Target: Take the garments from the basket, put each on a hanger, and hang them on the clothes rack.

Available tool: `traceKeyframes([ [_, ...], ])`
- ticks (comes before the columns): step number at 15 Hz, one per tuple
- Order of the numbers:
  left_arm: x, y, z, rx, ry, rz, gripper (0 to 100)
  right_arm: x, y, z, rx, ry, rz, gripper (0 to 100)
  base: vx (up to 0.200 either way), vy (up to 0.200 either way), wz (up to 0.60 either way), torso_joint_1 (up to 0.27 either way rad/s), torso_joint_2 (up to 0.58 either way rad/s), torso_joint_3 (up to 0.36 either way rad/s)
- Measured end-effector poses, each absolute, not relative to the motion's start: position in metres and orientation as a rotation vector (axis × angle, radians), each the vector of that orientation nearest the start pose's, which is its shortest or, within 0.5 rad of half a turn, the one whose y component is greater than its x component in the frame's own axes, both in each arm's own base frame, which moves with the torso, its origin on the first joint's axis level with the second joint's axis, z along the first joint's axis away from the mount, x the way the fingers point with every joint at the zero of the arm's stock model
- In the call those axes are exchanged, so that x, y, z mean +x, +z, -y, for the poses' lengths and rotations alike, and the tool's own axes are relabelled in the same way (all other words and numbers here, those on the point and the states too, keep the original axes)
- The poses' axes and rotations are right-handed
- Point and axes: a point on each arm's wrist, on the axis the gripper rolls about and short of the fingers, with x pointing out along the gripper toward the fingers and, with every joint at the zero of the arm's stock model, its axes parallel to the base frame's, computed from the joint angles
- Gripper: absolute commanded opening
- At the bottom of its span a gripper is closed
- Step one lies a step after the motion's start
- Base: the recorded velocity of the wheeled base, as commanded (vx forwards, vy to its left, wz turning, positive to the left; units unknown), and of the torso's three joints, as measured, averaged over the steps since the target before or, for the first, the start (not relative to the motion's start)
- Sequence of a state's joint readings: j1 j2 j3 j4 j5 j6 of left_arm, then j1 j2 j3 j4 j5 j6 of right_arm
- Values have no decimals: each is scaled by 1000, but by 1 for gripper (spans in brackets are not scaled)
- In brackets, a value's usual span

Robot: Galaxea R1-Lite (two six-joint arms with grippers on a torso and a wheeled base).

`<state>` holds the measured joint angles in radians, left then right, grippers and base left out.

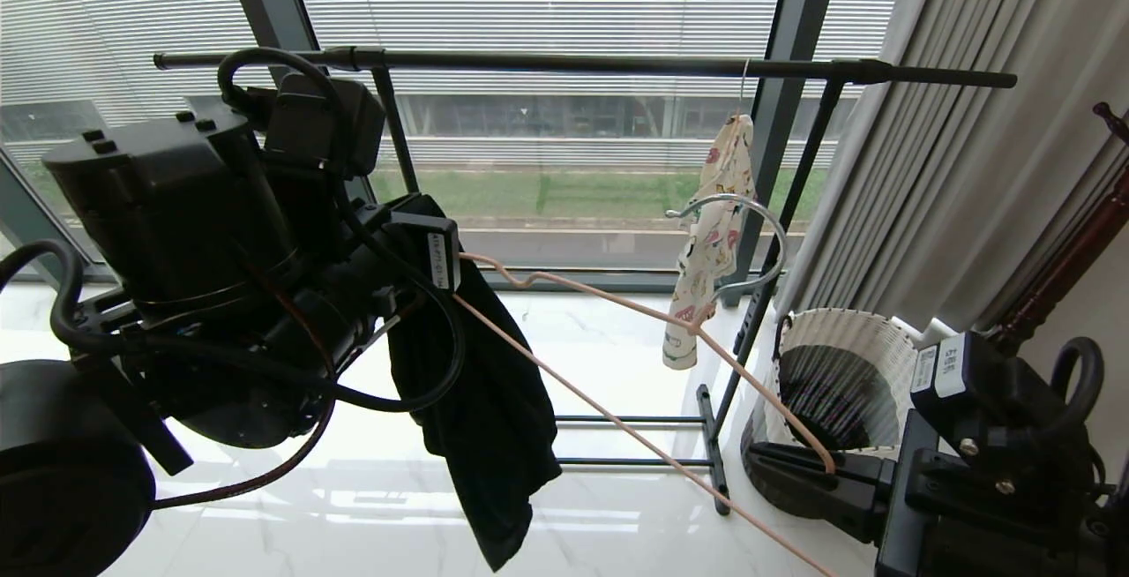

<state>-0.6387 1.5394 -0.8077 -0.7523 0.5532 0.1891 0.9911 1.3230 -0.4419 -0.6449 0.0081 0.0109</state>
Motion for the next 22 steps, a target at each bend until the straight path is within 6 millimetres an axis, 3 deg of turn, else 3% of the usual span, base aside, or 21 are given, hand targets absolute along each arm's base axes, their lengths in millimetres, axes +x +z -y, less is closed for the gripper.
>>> traceKeyframes([
  [7, 229, 242, 145, 178, -56, 24, 0, 94, 177, -156, -112, 1031, -221, 0, 0, 0, 0, 0, 0, 0],
  [16, 202, 239, 179, 182, -211, 29, 0, 97, 174, -160, -117, 1034, -242, 0, 0, 0, 0, 0, 0, 0],
  [22, 173, 234, 216, 192, -376, 28, 0, 126, 168, -180, -87, 974, -313, 0, 0, 0, 0, 0, 0, 0],
])
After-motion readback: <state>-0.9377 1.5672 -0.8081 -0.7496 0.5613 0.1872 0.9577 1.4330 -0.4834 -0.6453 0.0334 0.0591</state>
